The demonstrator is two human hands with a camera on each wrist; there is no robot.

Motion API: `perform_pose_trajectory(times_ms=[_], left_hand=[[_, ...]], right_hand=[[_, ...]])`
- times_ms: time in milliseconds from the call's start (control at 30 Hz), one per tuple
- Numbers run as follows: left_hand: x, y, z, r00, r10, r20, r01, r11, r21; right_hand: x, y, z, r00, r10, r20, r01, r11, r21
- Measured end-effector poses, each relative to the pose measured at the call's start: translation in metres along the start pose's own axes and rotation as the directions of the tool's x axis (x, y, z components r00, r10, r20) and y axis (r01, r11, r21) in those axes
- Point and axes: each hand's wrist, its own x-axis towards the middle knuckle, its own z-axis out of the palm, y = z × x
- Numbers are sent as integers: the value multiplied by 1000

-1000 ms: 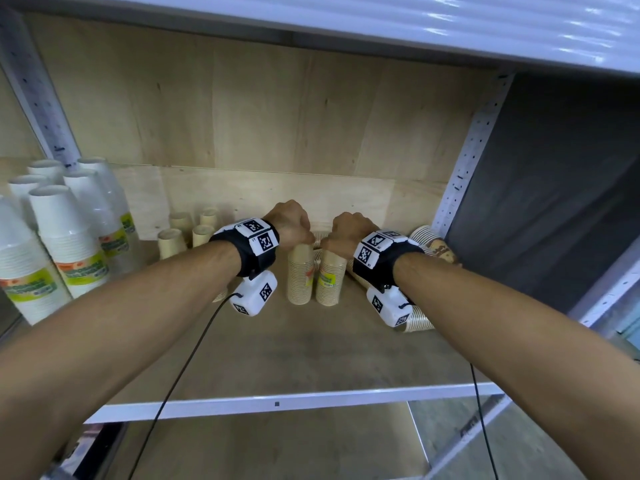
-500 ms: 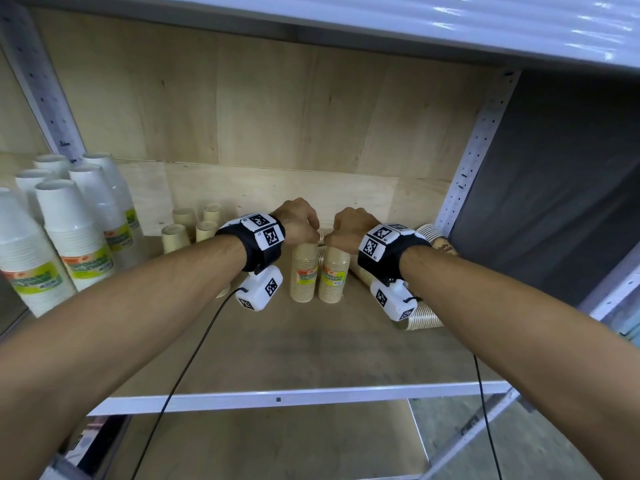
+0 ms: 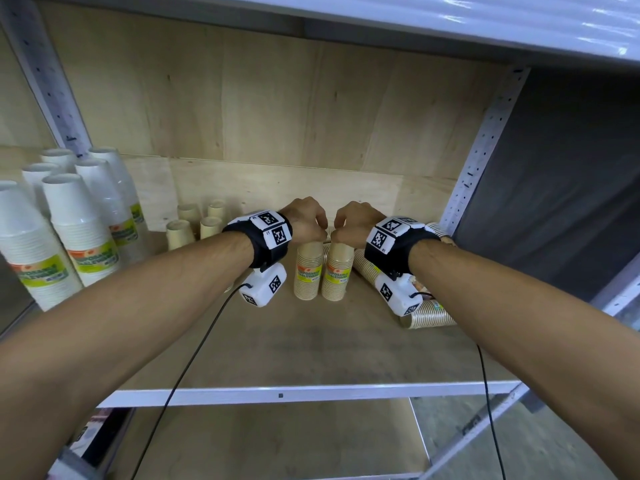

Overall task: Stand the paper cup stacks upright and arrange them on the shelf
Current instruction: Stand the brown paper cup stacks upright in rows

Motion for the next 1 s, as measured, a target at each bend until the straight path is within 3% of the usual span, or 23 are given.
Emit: perform_pose_trajectory(times_ms=[267,433,600,733,1000], left_hand=[[-7,6,-20,991,-30,133,18,995,94],[-19,-4,-44,963,-126,237,109,991,83],[-42,-21,-66,921,-232,313,194,970,147],[-65,-45,-80,904,-308,298,260,947,190],[-101,-91,-100,904,-389,179,359,916,176]], right_hand=[[-5,-7,-12,995,-44,90,48,998,-43],[-5,-26,-24,977,-62,202,84,991,-103],[-5,-58,-25,948,-124,294,144,988,-49],[-2,-91,-14,912,-174,371,140,983,118],[2,-154,5,900,-302,316,263,951,161]])
